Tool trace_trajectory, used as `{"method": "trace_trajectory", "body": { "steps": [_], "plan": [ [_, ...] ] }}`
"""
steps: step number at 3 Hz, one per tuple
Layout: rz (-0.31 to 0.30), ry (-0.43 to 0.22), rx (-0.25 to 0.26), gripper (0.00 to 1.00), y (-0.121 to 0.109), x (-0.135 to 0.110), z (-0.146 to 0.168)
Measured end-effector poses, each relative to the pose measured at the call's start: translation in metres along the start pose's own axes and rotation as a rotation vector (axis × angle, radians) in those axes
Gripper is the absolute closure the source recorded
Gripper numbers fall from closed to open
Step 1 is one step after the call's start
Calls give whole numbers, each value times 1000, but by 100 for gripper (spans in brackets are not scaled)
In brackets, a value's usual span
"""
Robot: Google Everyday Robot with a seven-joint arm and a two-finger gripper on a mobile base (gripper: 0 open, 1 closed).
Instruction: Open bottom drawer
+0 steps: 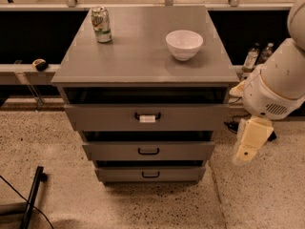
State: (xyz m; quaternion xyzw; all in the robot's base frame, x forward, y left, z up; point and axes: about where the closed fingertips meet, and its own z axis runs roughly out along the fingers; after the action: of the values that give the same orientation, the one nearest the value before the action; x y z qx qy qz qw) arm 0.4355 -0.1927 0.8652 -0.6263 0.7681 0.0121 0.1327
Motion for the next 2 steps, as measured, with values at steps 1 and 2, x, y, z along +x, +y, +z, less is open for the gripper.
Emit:
{"method": "trace_trajectory", "body": {
  "steps": [1, 2],
  "plan": [
    [13, -115, -65, 0, -2, 6, 45],
    [22, -297, -143, 0, 27, 7, 126]
  ]
}}
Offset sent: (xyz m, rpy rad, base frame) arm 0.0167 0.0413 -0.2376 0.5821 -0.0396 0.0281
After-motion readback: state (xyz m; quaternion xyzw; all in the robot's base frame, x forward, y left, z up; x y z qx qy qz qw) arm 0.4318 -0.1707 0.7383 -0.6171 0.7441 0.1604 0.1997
